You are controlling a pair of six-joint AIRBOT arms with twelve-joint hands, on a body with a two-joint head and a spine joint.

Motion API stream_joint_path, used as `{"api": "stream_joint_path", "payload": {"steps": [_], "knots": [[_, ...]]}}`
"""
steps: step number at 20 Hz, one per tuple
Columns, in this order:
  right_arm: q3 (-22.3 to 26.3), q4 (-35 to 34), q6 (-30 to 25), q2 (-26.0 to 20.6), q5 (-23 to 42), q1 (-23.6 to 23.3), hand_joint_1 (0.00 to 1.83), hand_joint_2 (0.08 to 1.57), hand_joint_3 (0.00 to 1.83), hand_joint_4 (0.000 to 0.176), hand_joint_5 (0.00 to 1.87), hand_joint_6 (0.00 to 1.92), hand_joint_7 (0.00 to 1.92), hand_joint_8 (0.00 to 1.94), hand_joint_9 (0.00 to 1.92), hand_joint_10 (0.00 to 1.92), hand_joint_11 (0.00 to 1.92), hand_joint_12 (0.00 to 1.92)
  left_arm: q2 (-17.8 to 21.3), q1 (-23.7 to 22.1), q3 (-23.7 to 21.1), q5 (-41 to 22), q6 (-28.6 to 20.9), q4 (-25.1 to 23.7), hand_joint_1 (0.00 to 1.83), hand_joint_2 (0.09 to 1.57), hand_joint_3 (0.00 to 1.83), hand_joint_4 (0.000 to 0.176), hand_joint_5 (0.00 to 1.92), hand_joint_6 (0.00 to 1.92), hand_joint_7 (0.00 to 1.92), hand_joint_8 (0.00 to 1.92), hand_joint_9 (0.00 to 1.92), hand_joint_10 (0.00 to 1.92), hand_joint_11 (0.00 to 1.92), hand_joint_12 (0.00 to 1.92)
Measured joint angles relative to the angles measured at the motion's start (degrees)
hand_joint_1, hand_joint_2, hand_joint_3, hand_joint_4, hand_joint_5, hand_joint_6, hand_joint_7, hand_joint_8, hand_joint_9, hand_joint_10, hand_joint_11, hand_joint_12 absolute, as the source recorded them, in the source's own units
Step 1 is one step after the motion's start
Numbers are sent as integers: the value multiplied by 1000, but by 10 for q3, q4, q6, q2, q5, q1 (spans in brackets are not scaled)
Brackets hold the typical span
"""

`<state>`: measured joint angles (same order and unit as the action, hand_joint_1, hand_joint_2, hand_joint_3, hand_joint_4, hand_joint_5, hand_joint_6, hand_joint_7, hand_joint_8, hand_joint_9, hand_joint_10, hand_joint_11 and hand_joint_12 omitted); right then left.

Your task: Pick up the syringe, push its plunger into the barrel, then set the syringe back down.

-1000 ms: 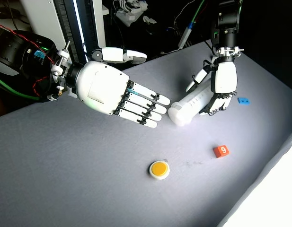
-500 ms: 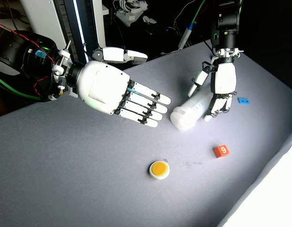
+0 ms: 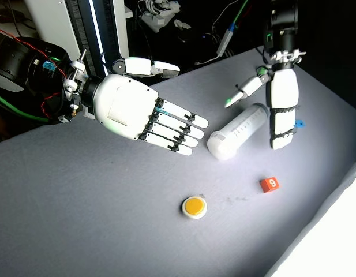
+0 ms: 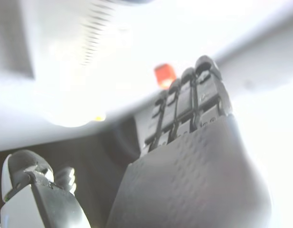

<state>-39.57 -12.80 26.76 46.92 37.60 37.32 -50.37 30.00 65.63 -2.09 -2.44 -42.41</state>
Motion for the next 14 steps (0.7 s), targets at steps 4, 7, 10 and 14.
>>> {"api": "stream_joint_path", "payload": {"steps": [4, 7, 10, 14], "knots": [[0, 0, 0, 0, 0, 0, 0, 1133, 2, 0, 0, 0, 0, 0, 0, 0, 0, 0, 35, -13, 0, -157, 0, -112, 185, 812, 0, 0, 3, 0, 23, 11, 27, 16, 9, 215], [0, 0, 0, 0, 0, 0, 0, 1144, 2, 0, 103, 10, 109, 4, 77, 14, 47, 42, 56, -13, 0, -254, -1, -162, 36, 1006, 5, 0, 584, 86, 696, 97, 628, 117, 134, 992], [-1, -2, 0, 0, 6, 0, 0, 986, 0, 8, 1248, 1578, 1259, 1601, 1093, 1747, 786, 1841, 84, -13, 2, -361, 7, -217, 229, 1053, 0, 0, 1314, 1782, 1349, 1889, 1317, 1893, 1162, 1914], [-1, 5, 1, 1, 7, 0, 0, 956, 6, 175, 1397, 1920, 1421, 1940, 1486, 1921, 1694, 1921, 115, -28, -7, -468, 20, -256, 90, 1044, 5, 174, 1446, 1921, 1548, 1921, 1570, 1921, 1569, 1921]]}}
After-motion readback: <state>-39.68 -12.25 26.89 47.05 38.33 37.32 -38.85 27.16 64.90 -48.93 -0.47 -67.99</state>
